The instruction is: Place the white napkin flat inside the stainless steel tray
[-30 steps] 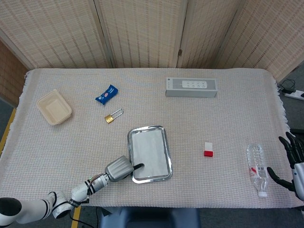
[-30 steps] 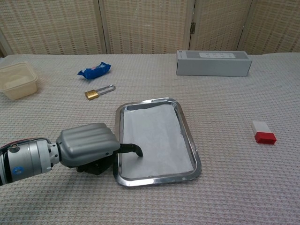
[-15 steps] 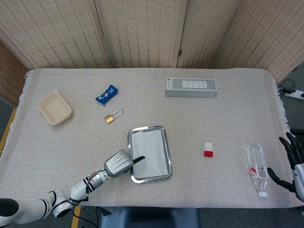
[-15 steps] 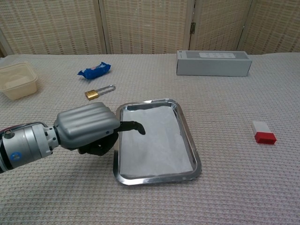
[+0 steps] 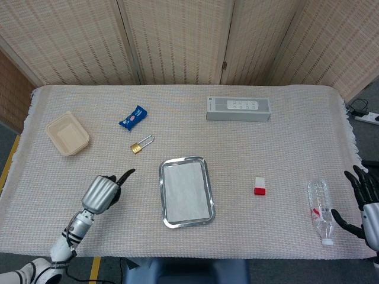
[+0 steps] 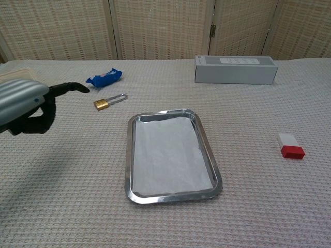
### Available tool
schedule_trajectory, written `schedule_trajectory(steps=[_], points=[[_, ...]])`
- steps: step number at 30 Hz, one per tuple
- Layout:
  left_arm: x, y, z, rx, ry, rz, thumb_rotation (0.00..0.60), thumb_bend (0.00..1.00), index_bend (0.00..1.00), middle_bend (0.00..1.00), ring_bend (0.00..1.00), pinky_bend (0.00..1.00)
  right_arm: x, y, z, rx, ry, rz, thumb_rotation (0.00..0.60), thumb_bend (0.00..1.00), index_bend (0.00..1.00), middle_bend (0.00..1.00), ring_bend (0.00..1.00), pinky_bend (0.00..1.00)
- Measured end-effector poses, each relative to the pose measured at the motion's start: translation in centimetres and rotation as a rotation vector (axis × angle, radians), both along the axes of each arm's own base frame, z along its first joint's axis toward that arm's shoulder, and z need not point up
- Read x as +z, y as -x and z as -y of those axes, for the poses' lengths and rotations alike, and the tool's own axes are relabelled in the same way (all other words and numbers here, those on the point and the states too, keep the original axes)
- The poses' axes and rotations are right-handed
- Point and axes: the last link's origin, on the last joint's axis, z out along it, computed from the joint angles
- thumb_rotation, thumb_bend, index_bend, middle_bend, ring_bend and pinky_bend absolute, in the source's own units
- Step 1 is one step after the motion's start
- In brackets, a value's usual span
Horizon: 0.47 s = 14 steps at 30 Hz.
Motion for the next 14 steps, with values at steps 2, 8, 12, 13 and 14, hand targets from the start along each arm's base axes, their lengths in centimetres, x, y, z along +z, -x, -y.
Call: schedule_trajectory(steps=[2, 8, 12, 13, 14], points=[[1.7, 1.5, 1.1, 0.079, -0.054, 0.012, 0.600, 0.34, 0.12, 0.24, 0.08, 0.13, -0.3, 0.0, 0.1, -0.004, -0.008, -0.009, 0.600, 0.33, 0.00, 0.00, 0.00, 0.00], [7.1, 5.8, 4.9, 0.307, -0.246, 0.001, 0.600, 0.28, 0.14, 0.16, 0.00, 0.00, -1.5, 0.1, 0.7, -0.019, -0.026, -0.040, 0.600, 0.33, 0.00, 0.00, 0.00, 0.00], [9.0, 8.1, 7.1, 0.439, -0.313, -0.020, 0.600, 0.23, 0.11, 0.15, 0.00, 0.00, -2.3, 0.2, 1.1, -0.033, -0.040, -0.068, 0.600, 0.33, 0.00, 0.00, 0.00, 0.00], [9.1, 8.3, 7.2, 0.449, -0.311, -0.015, 0.600, 0.21, 0.10, 0.13, 0.00, 0.00, -2.5, 0.2, 1.2, -0.034, -0.045, -0.073, 0.600, 0.33, 0.00, 0.00, 0.00, 0.00], [9.2, 8.5, 7.2, 0.457, -0.306, -0.010, 0.600, 0.20, 0.09, 0.13, 0.00, 0.00, -2.7, 0.3, 1.3, -0.035, -0.049, -0.077, 0.600, 0.33, 0.00, 0.00, 0.00, 0.00]])
